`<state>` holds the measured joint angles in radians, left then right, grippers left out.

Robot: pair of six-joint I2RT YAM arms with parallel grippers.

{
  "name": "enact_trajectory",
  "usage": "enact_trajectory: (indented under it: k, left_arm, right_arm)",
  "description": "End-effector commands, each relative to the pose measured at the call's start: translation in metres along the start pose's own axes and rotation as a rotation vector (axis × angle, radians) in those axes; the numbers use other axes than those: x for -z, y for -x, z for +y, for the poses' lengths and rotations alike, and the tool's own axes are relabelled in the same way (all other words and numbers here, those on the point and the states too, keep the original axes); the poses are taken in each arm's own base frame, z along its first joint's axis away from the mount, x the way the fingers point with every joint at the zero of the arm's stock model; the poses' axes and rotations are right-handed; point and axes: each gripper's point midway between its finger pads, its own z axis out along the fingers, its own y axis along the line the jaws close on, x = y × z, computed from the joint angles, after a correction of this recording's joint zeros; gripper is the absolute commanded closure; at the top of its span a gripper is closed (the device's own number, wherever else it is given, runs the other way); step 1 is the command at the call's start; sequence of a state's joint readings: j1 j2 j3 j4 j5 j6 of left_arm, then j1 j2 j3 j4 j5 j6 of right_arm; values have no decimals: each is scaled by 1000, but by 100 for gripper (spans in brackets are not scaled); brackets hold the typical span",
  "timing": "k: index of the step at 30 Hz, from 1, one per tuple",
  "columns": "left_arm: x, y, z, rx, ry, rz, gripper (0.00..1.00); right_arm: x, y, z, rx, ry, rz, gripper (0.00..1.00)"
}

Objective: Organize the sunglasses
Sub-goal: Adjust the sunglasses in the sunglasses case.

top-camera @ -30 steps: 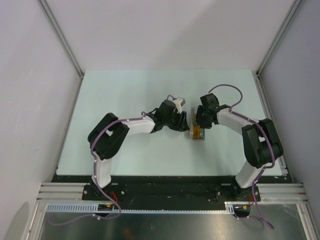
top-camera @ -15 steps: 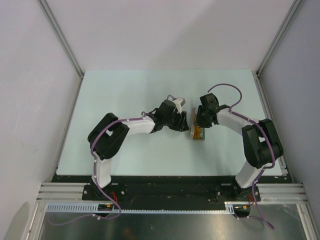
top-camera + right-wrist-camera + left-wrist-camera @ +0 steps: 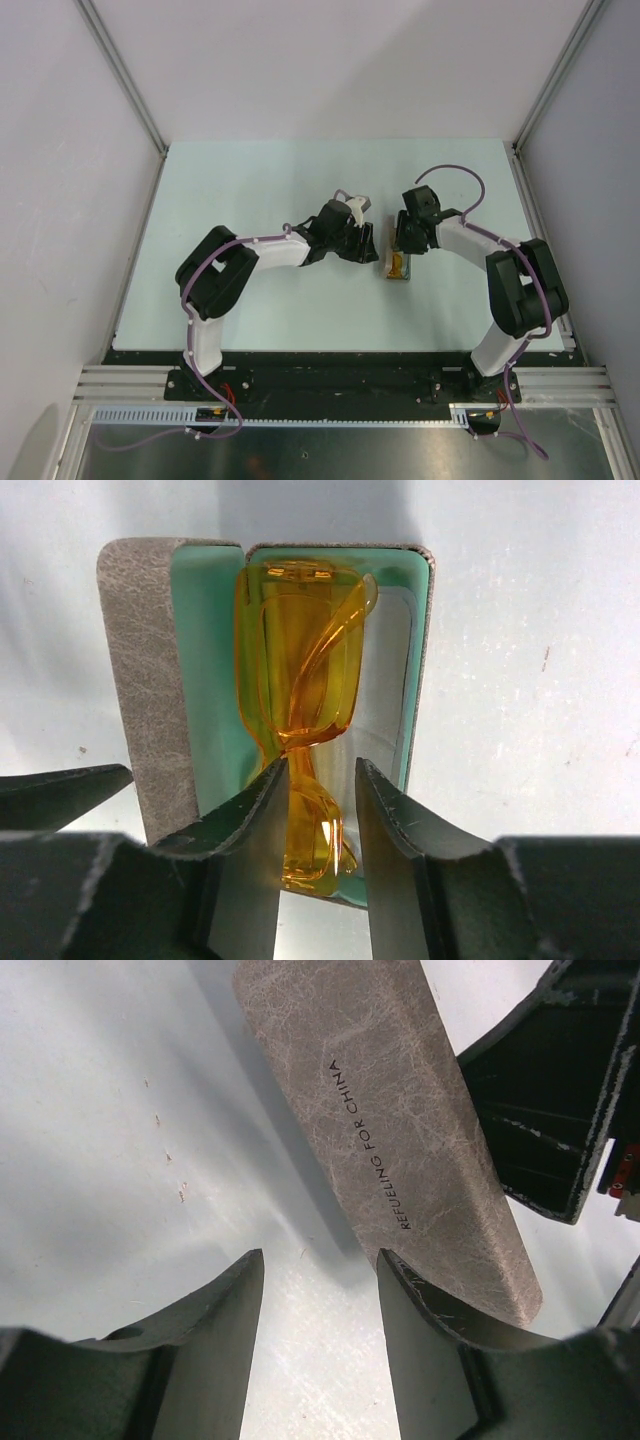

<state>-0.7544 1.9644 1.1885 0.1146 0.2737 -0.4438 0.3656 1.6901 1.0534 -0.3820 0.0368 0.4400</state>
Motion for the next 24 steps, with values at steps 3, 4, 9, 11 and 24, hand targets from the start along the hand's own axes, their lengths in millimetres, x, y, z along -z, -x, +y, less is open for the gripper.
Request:
enact_trajectory:
  k: [3, 4, 9, 11, 24]
  left_arm:
    - [7, 21, -15, -29, -41, -49, 45]
    - [7, 20, -15, -29, -42, -47, 45]
    - [6, 23, -18, -33, -55, -49, 45]
    - [6, 25, -21, -35, -65, -51, 45]
    - [7, 37, -52, -94, -178, -79, 38]
  right_arm:
    - [26, 22, 4, -29, 16, -89, 58]
    - [34, 29, 2, -54, 8, -118, 57]
    - [55, 43, -19, -121, -38, -171, 52]
    - [64, 45, -29, -149, -69, -188, 51]
    - [28, -18, -80, -279, -93, -9, 50]
